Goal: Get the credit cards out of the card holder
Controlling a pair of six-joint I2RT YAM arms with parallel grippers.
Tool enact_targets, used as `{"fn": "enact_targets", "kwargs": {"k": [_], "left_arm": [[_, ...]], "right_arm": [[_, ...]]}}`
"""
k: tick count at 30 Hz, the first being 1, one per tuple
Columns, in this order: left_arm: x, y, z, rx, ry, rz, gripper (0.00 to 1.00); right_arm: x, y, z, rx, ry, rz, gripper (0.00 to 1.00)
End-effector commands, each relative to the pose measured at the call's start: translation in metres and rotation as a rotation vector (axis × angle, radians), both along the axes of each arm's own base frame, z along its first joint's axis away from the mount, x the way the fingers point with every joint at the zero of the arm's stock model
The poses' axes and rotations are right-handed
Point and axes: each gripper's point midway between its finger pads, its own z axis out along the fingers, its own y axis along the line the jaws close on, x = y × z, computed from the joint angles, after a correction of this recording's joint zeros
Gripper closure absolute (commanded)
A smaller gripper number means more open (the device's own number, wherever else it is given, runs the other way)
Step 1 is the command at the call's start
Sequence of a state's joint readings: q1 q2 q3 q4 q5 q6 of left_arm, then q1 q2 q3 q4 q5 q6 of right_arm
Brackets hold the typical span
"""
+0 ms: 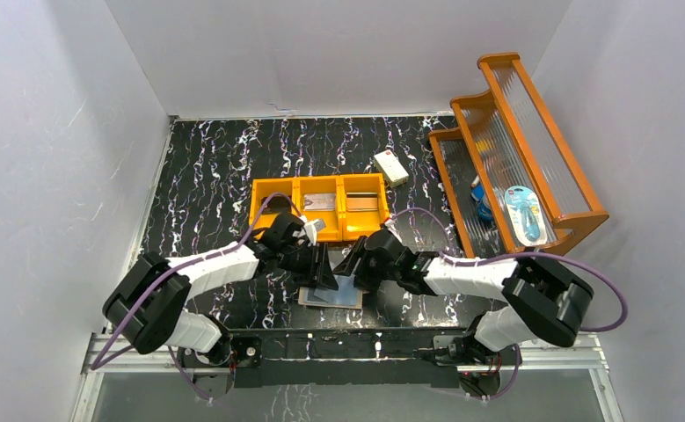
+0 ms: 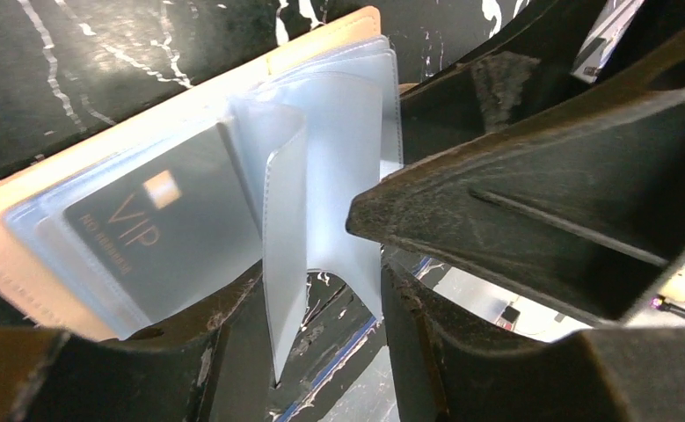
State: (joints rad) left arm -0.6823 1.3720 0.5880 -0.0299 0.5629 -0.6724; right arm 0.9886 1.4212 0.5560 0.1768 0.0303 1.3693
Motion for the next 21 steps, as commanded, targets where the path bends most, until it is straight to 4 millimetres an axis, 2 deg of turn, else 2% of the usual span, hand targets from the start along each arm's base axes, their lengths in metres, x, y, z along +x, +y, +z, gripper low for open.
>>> {"fn": "enact_targets", "kwargs": {"k": [1, 6, 9, 13, 16, 21], "left_arm": [[0.000, -0.022, 0.014, -0.045, -0.018, -0.055, 0.57], [-0.005, -0.041, 0.016, -0.058, -0.019, -0.106, 0.57], [-0.008, -0.051, 0.016, -0.055, -0.022, -0.135, 0.53], [-0.012, -0.056, 0.015, -0.046, -0.024, -0.152, 0.50], [-0.002, -0.042, 0.018, 0.031, -0.092, -0.089, 0.50], [0.023, 0.012, 0.030, 0.272, -0.240, 0.108, 0.49]], "right_arm": [[0.013, -0.013, 0.017, -0.054, -0.069, -0.056, 0.32], [0.016, -0.037, 0.020, -0.115, -0.076, -0.140, 0.28], [0.017, -0.056, 0.023, -0.151, -0.082, -0.209, 0.27], [0.017, -0.070, 0.031, -0.118, -0.112, -0.263, 0.28], [0.017, -0.066, 0.041, -0.050, -0.146, -0.249, 0.32], [0.016, -0.055, 0.053, 0.014, -0.179, -0.200, 0.41]]}}
